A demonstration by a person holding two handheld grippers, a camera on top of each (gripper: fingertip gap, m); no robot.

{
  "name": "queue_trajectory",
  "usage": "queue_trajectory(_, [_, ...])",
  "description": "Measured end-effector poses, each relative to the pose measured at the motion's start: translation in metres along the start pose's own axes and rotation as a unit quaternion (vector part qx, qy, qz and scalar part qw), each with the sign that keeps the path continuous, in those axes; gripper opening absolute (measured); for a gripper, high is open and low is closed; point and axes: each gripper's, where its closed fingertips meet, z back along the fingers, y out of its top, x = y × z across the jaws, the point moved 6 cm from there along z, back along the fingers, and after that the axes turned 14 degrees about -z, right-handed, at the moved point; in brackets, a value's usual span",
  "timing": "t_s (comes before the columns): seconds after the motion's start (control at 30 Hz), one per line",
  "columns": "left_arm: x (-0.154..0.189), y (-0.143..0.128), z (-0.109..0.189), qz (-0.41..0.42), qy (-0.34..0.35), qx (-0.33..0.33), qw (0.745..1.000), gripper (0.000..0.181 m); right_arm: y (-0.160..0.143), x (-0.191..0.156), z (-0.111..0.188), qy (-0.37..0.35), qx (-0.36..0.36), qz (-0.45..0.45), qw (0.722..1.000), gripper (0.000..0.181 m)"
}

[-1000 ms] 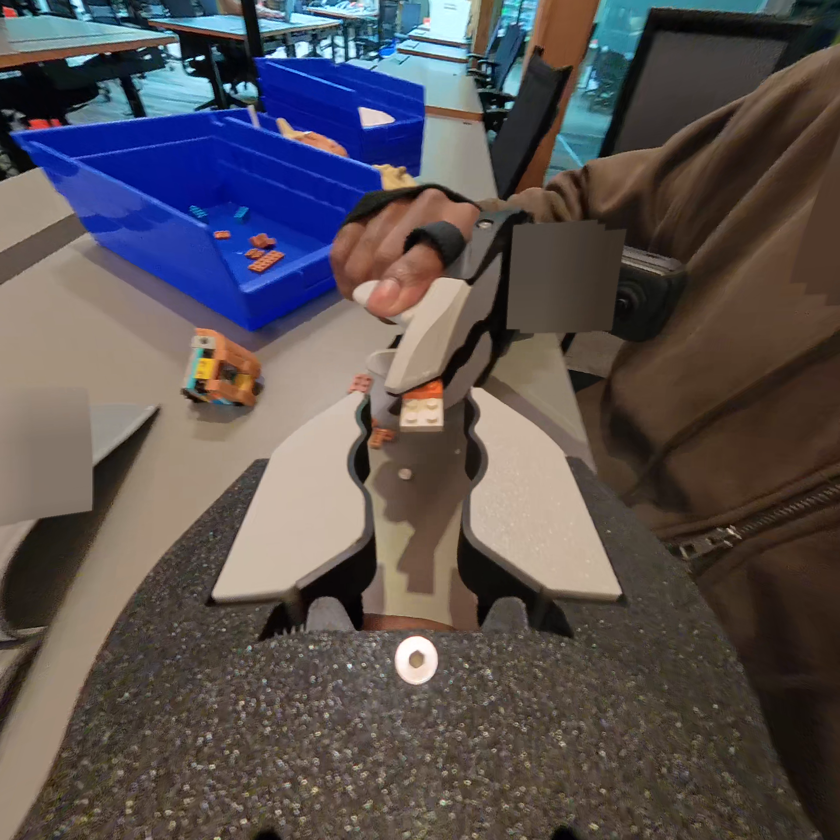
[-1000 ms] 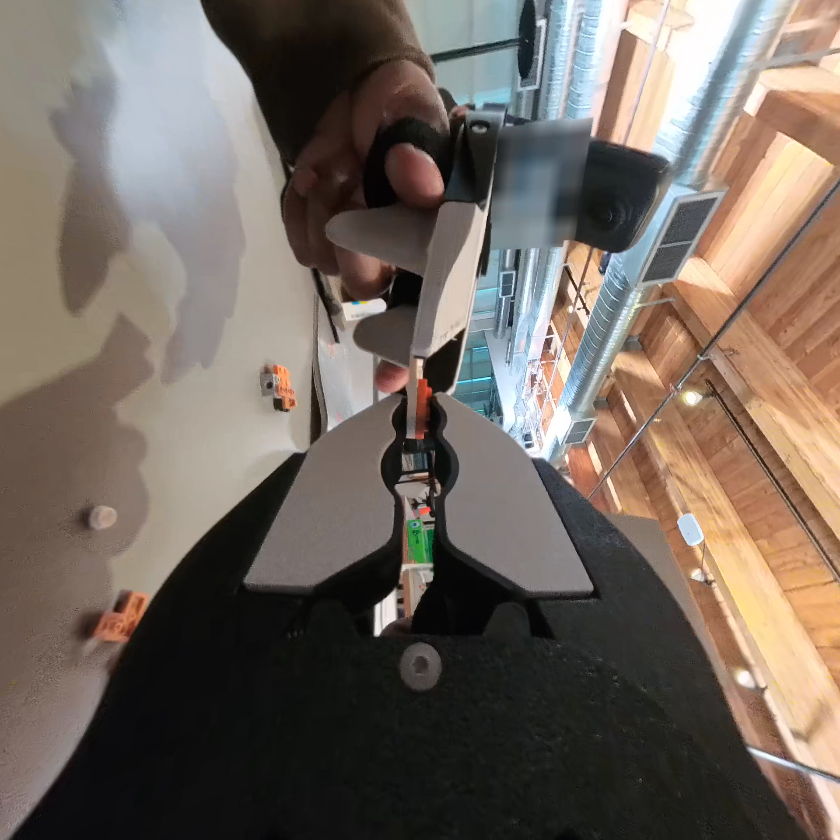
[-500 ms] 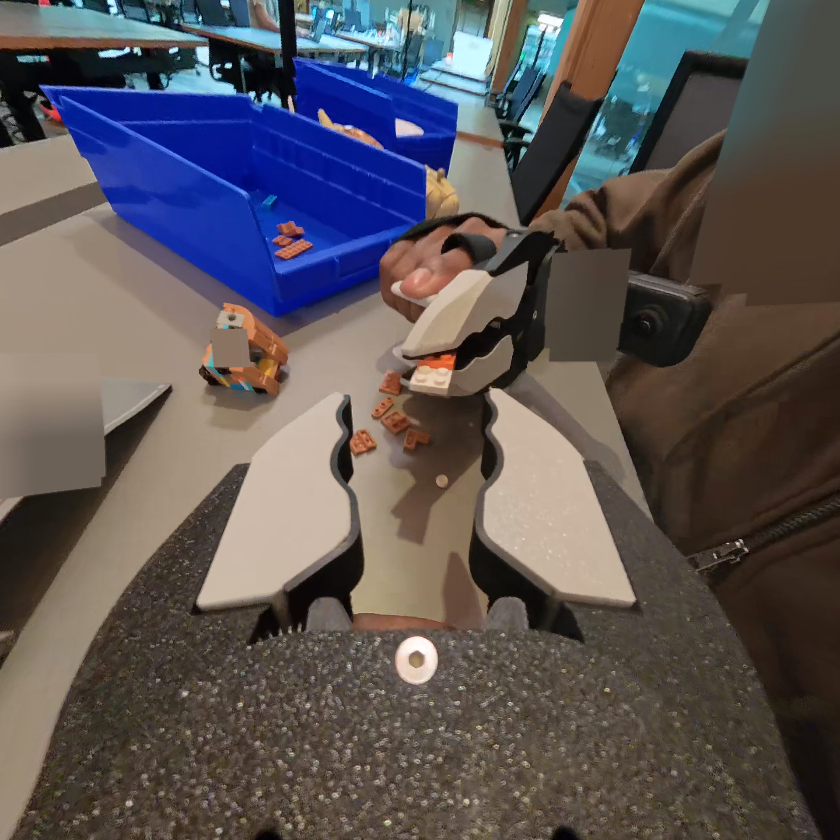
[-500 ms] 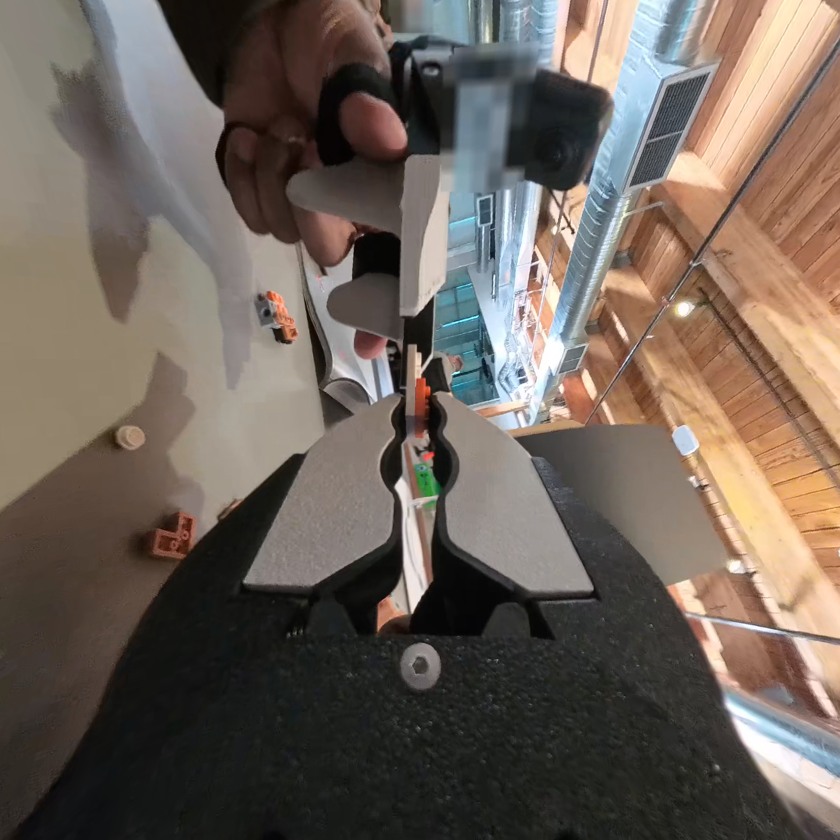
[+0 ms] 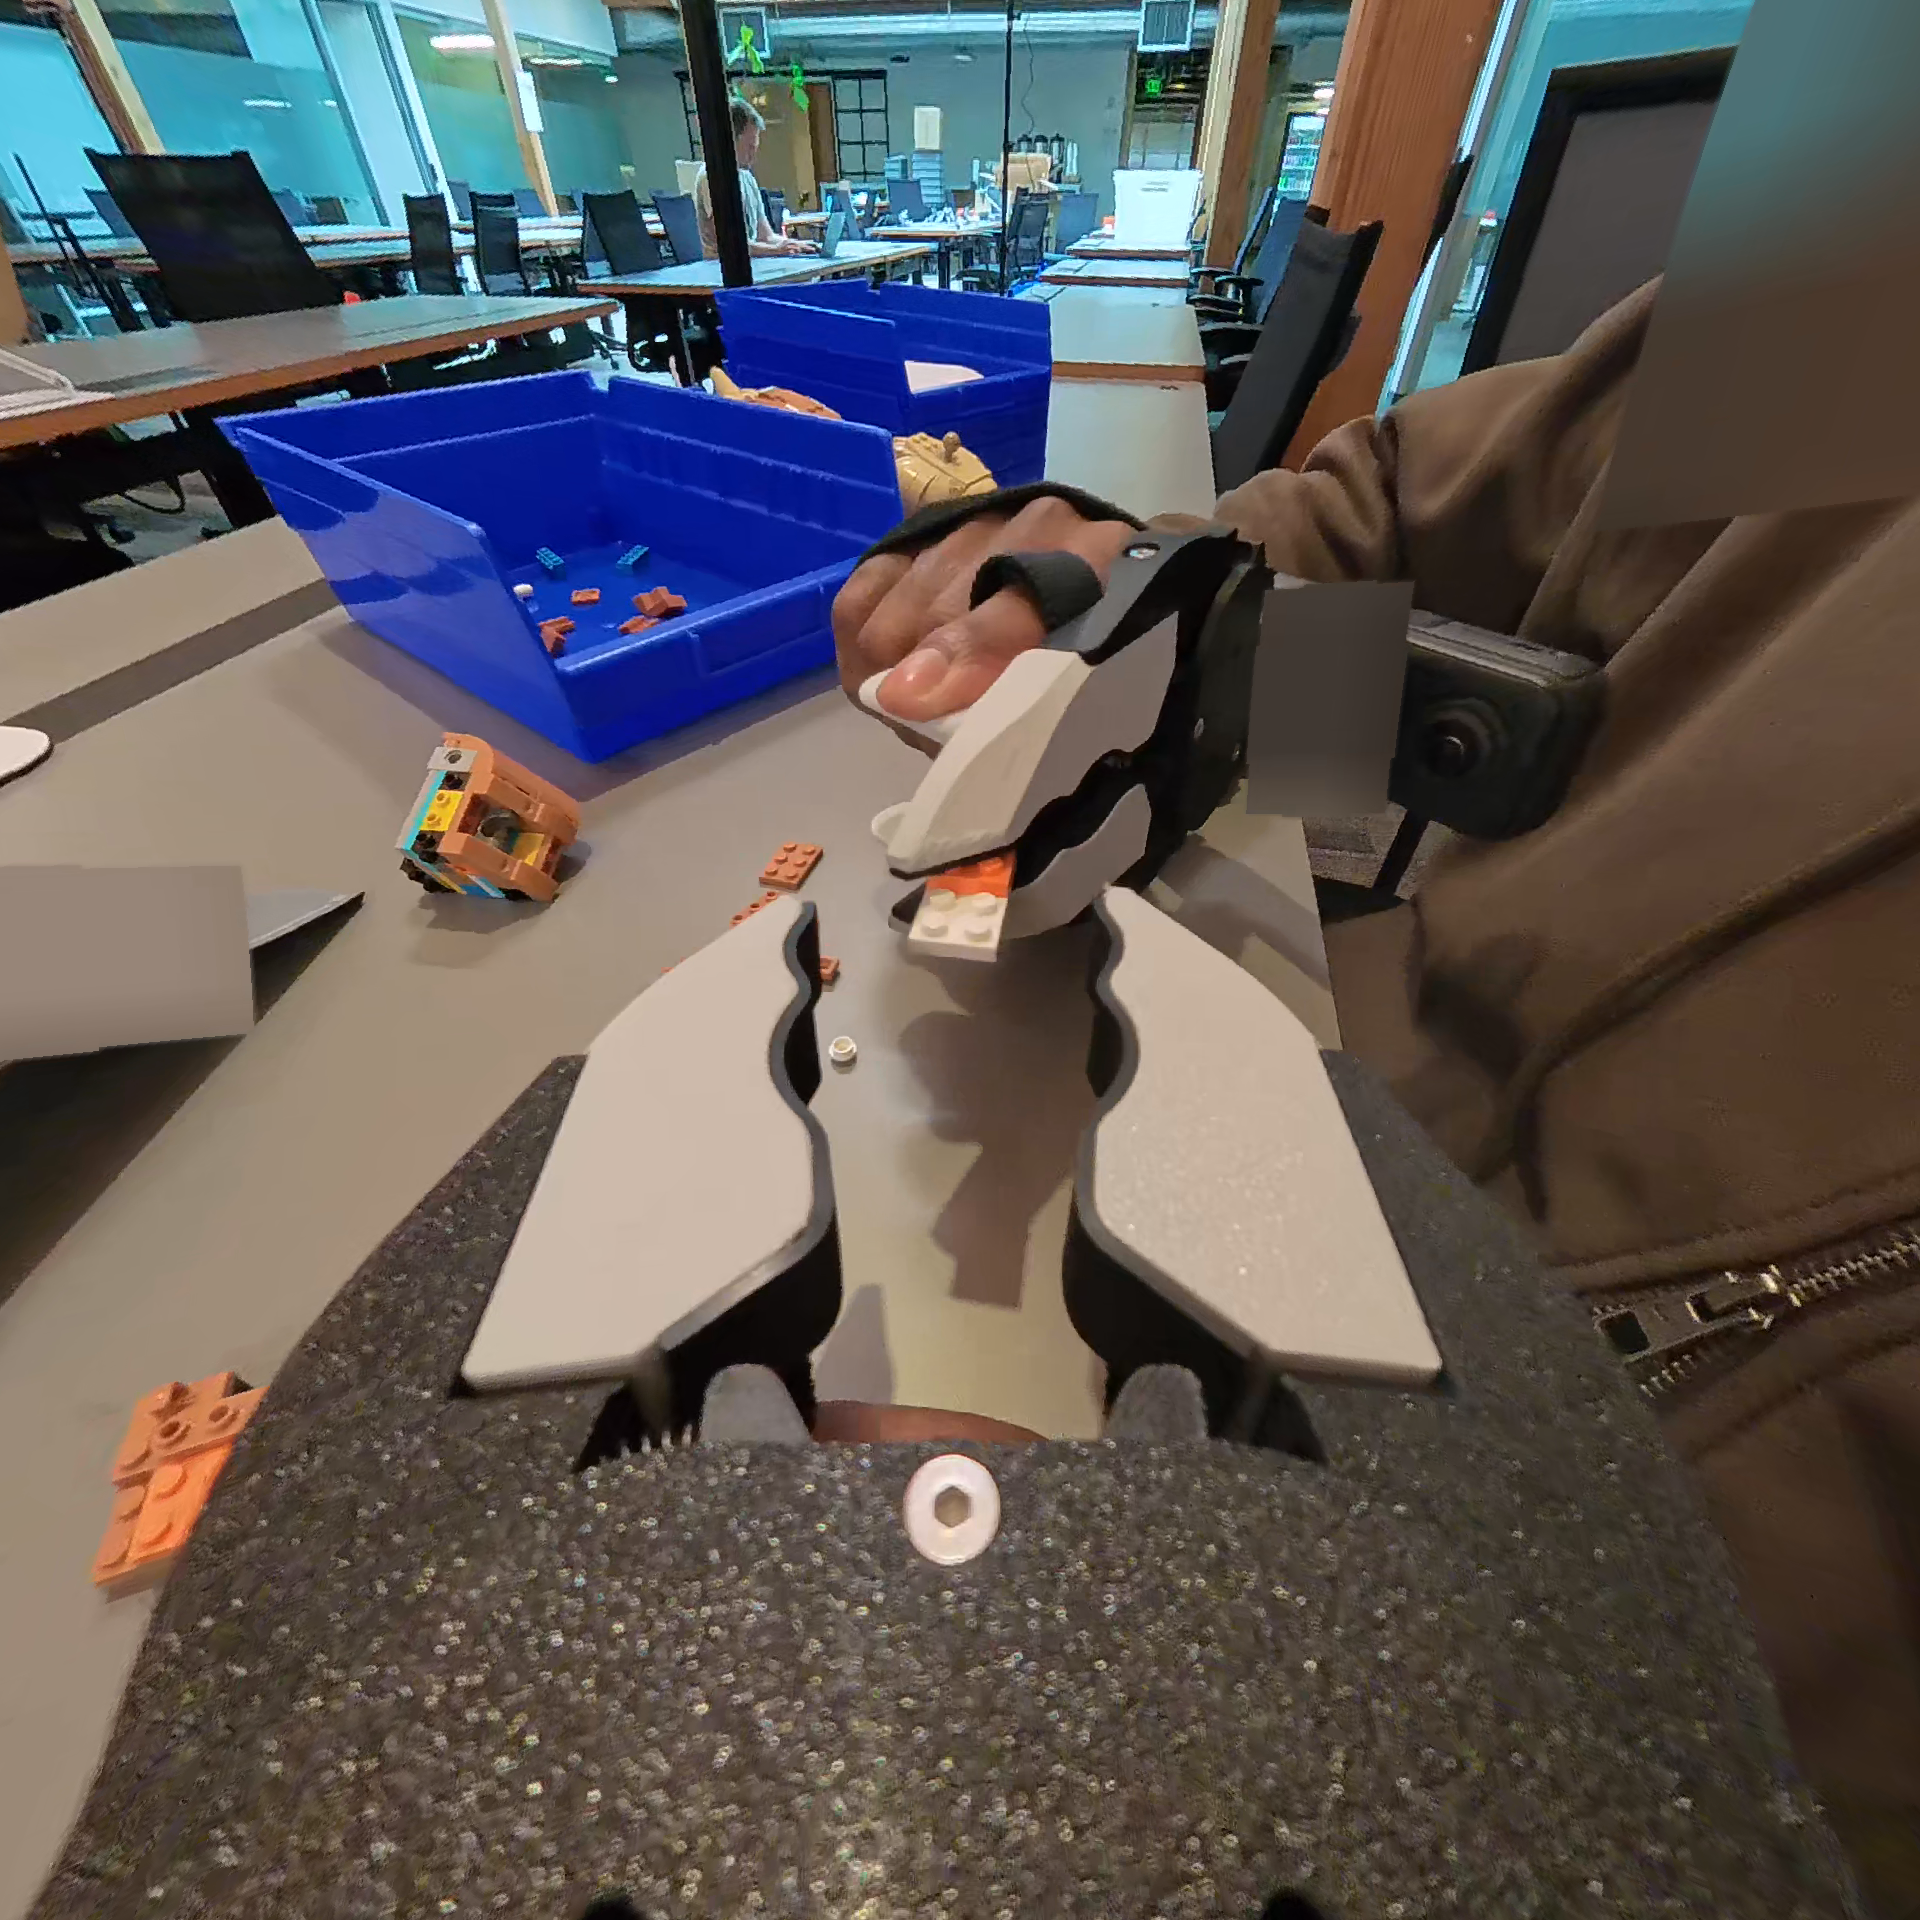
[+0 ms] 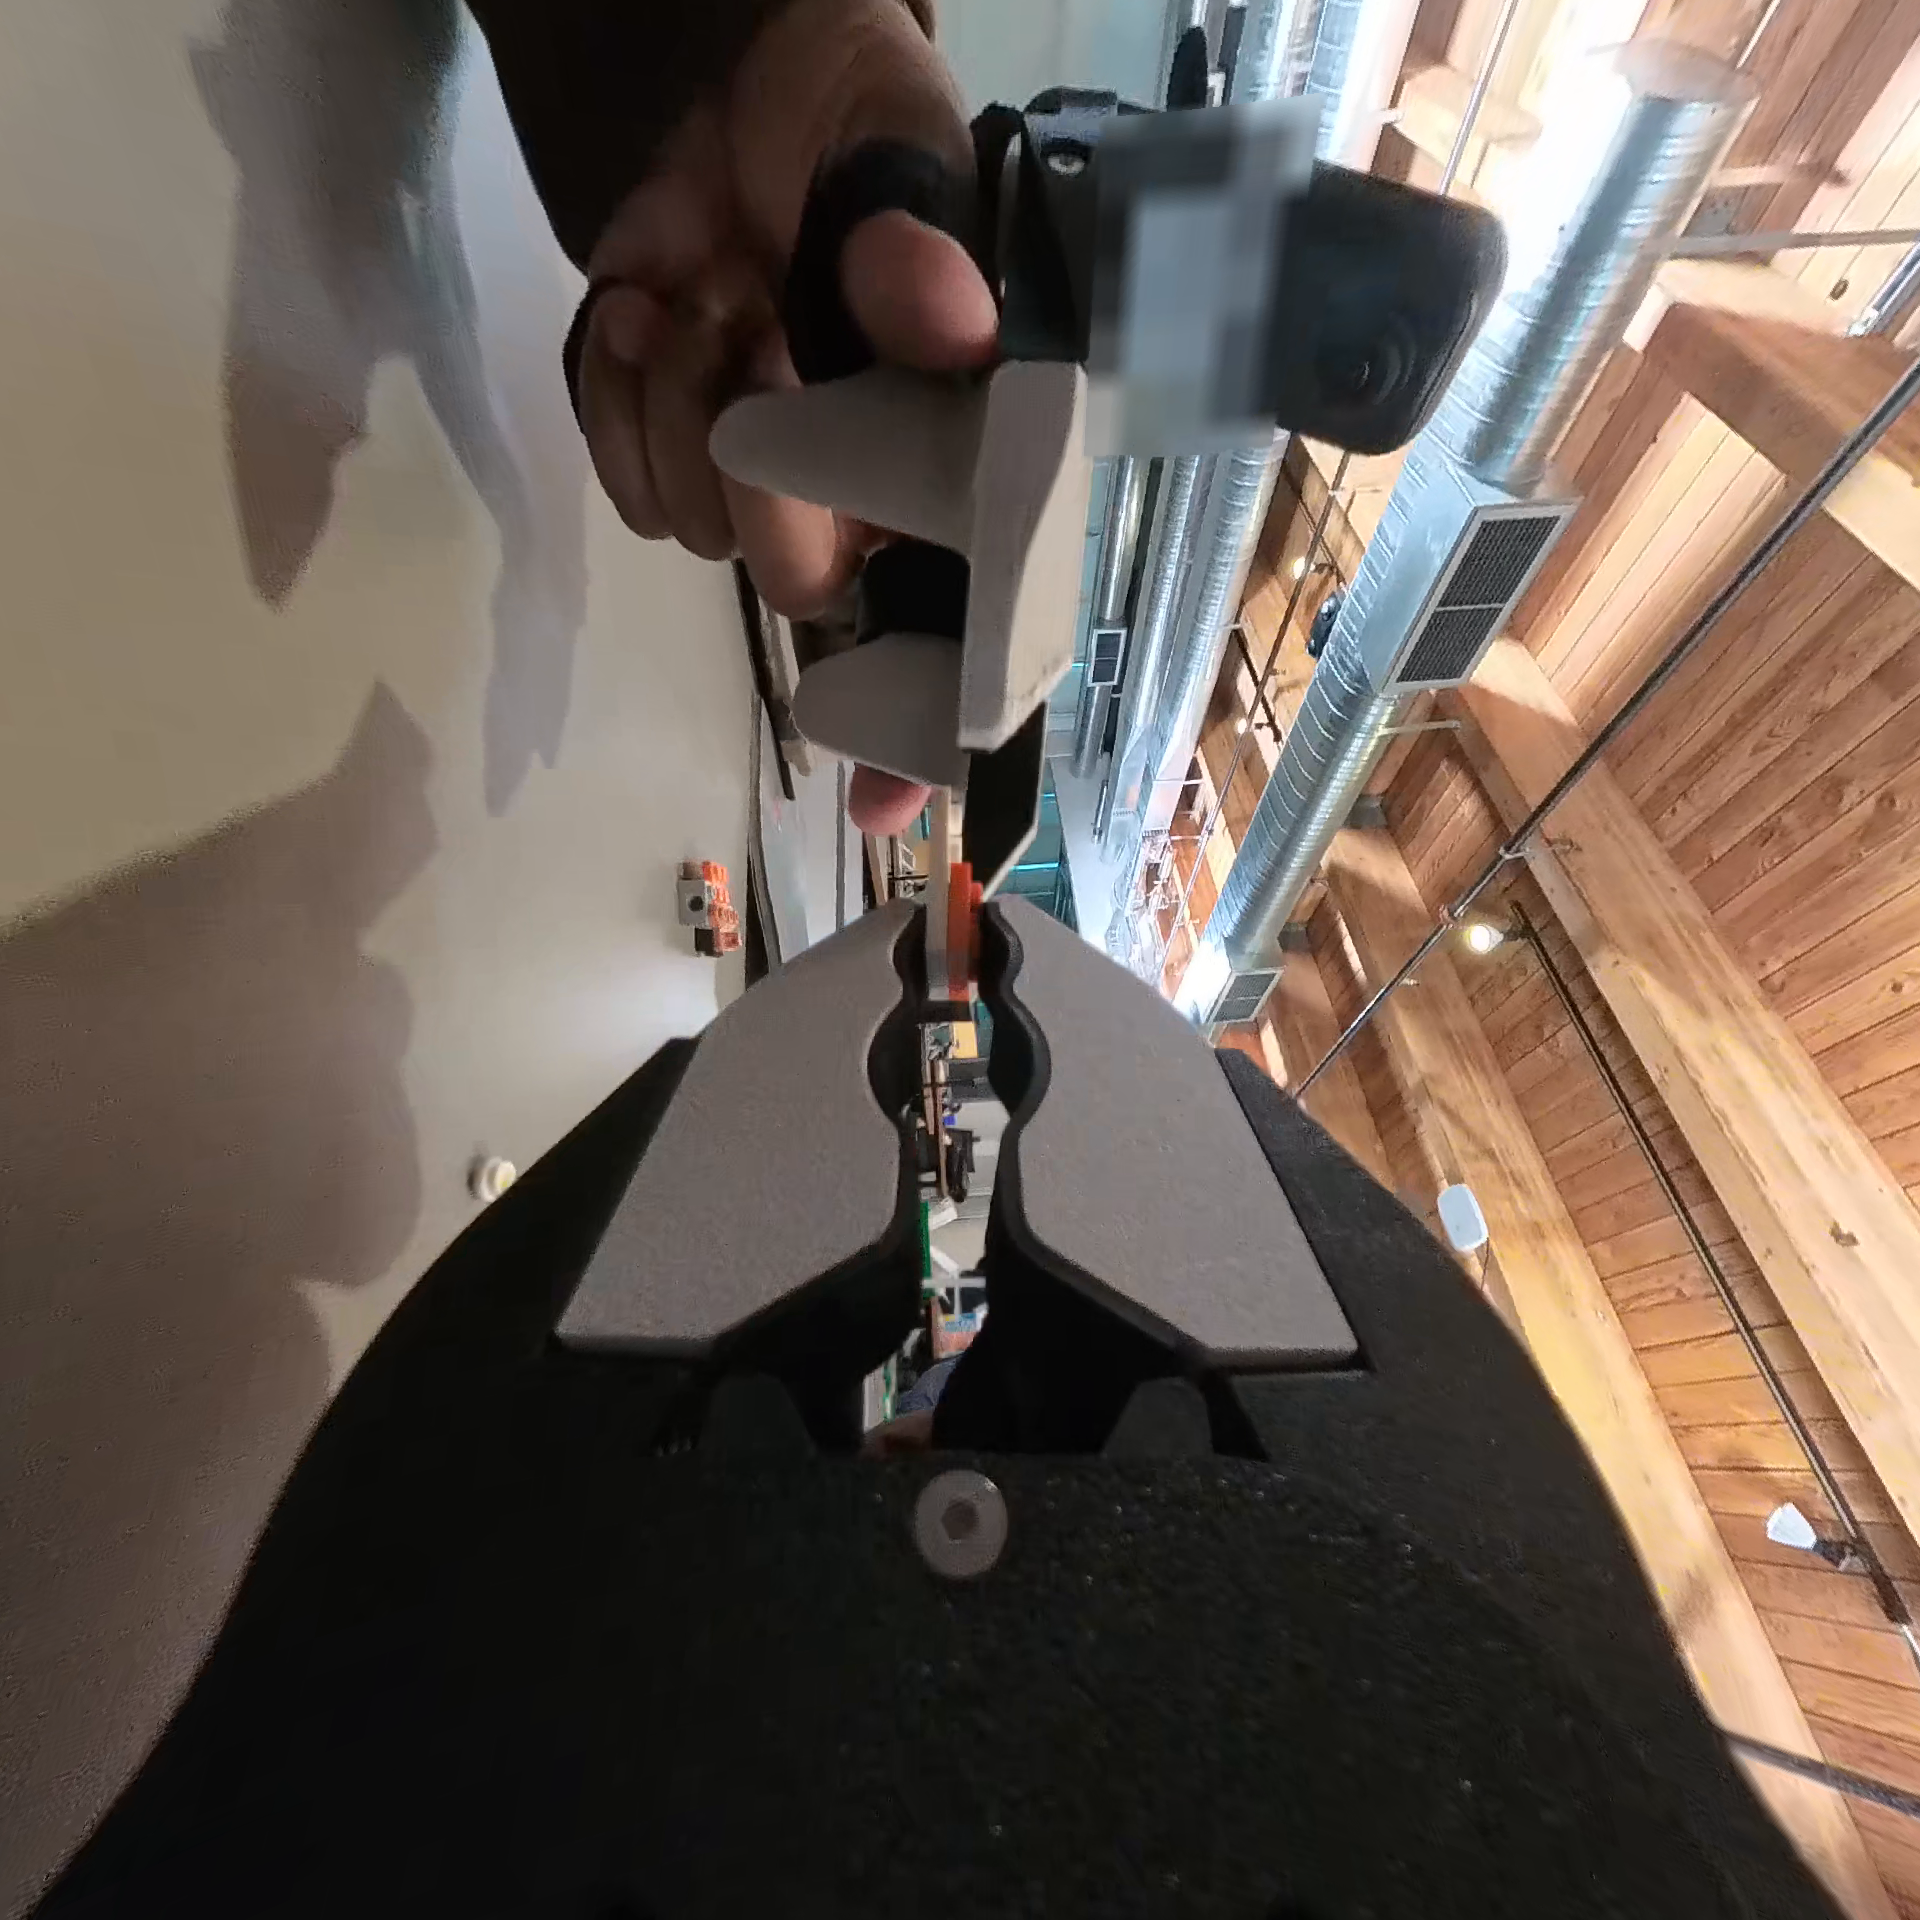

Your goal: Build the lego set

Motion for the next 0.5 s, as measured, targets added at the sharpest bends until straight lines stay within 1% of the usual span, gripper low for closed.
queue_trajectory(0.1, [0.001, 0.001, -0.005, 0.002, -0.003, -0.004, 1.000, 0.046, 0.003, 0.000, 0.004, -0.004, 0.015, 0.004, 1.000, 0.008])
queue_trajectory(0.2, [0.003, 0.003, -0.009, 0.006, -0.012, 0.001, 1.000, 0.038, 0.004, 0.002, 0.006, -0.013, 0.022, -0.001, 1.000, 0.008])
queue_trajectory(0.3, [0.008, 0.002, -0.014, 0.003, -0.022, -0.005, 1.000, 0.026, 0.006, 0.000, 0.007, -0.015, 0.027, 0.004, 1.000, 0.008])
queue_trajectory(0.37, [0.010, 0.002, -0.014, -0.011, -0.014, -0.009, 1.000, 0.023, 0.007, -0.001, 0.008, -0.018, 0.030, 0.012, 0.999, 0.008])
queue_trajectory(0.43, [0.009, 0.001, -0.013, -0.006, -0.003, -0.007, 1.000, 0.019, 0.006, -0.001, 0.008, -0.014, 0.031, 0.018, 0.999, 0.008])
queue_trajectory(0.47, [0.006, 0.000, -0.013, 0.002, 0.011, -0.006, 1.000, 0.018, 0.003, 0.001, 0.009, -0.005, 0.024, 0.019, 1.000, 0.010])
queue_trajectory(0.5, [0.004, -0.001, -0.012, 0.010, 0.024, -0.006, 1.000, 0.018, -0.003, 0.003, 0.010, 0.009, 0.014, 0.018, 1.000, 0.016])
